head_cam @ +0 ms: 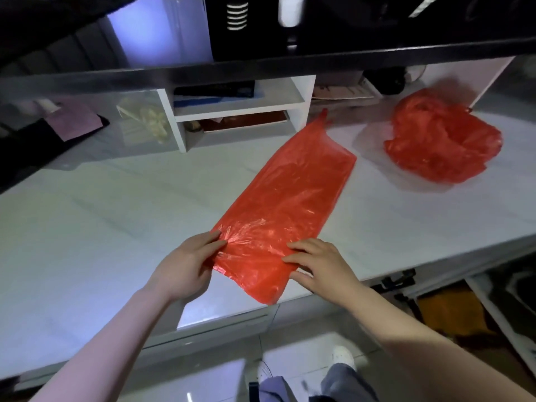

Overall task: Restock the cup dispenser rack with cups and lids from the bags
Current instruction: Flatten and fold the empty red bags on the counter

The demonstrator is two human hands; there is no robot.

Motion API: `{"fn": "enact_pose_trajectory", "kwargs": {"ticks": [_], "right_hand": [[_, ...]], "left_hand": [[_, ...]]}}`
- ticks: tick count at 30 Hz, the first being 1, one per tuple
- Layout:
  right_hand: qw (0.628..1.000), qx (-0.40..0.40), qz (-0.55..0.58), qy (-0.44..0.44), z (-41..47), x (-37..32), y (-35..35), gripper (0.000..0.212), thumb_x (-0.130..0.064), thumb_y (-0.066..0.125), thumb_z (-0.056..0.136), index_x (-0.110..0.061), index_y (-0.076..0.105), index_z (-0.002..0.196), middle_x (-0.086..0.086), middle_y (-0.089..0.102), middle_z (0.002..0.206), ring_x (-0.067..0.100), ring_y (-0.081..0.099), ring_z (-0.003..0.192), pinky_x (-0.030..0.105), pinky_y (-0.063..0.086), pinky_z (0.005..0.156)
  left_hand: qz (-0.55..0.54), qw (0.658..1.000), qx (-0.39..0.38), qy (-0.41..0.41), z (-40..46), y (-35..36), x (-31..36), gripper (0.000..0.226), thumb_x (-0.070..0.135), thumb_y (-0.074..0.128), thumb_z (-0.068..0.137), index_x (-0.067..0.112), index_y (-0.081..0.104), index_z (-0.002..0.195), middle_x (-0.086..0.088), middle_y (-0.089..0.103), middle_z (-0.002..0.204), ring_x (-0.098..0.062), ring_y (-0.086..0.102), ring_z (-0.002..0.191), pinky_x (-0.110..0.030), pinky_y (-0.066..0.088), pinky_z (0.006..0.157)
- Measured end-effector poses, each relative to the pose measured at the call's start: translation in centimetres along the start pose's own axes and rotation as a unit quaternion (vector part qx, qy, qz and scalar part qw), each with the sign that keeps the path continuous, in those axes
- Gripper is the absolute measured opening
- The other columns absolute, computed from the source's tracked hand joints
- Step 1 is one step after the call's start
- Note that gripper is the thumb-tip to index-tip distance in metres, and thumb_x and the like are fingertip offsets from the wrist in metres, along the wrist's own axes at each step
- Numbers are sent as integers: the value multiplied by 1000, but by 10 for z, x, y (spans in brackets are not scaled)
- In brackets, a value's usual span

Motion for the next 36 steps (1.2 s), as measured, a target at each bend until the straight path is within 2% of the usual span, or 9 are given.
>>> {"fn": "enact_pose_trajectory", "kwargs": {"ticks": [4,7,12,16,19,24,30,32,36], "right_hand": [[999,23,1,28,-2,12,-6,27,-19,69,86,-23,72,113,-1,60,131,24,54,125,46,42,102],[999,14,-17,40,0,17,-14,34,-15,61,86,-28,70,116,-5,59,132,23,52,123,44,41,101],[995,-81,41,36,18,2,-7,67,-5,38,73,-32,57,131,-12,58,132,13,44,113,25,34,101],[992,-7,115,42,27,5,-12,62,-2,38,74,-32,61,123,-17,60,122,-3,39,106,9,30,96],[988,75,107,77,28,31,-28,50,-1,43,80,-28,66,115,-20,59,113,-1,42,108,20,39,98],[992,63,23,109,29,79,-45,39,-5,53,83,-24,68,114,-3,57,131,18,42,125,30,32,108],[990,66,-58,112,53,138,-76,38,-12,58,85,-23,65,120,1,56,133,24,44,126,40,36,105],[993,58,-67,80,67,153,-85,36,-13,59,85,-23,65,119,2,56,133,24,45,125,42,37,105],[993,-14,-118,-14,103,176,-94,30,-25,56,91,-25,65,120,0,47,144,26,35,137,44,25,113]], "left_hand": [[11,999,-11,39,5,-7,6,41,7,62,78,8,67,119,-13,60,129,-34,61,110,-43,50,92],[9,999,-31,24,17,-13,8,46,2,65,76,10,66,121,-11,59,131,-32,60,115,-40,48,96],[-68,995,-17,-70,36,-33,15,73,14,35,64,17,53,135,-4,48,143,-23,46,131,-27,31,107],[-67,995,32,-70,48,-37,46,59,22,36,78,18,54,134,-1,52,140,-21,47,130,-38,30,110],[-49,996,31,-73,57,-25,61,45,33,41,96,20,48,139,0,47,145,-17,40,135,-32,26,110],[-8,991,-59,-124,61,8,63,60,49,40,96,27,26,150,-4,32,154,-20,31,141,-32,28,112],[99,976,-129,-145,67,21,50,99,87,-4,69,35,6,152,-5,13,160,-23,15,147,-38,15,118],[147,966,-162,-141,70,22,41,101,87,-11,63,37,-4,150,-1,-2,160,-21,7,148,-40,12,119],[200,946,-188,-172,75,21,31,78,65,7,75,35,-18,143,3,-17,155,-20,1,148,-42,7,117]]}}
Point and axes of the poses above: each hand's wrist, its own z-axis towards the middle knuckle, its own y-axis out of the palm, x = y × z, the point moved 5 cm from there along z, towards the middle knuckle
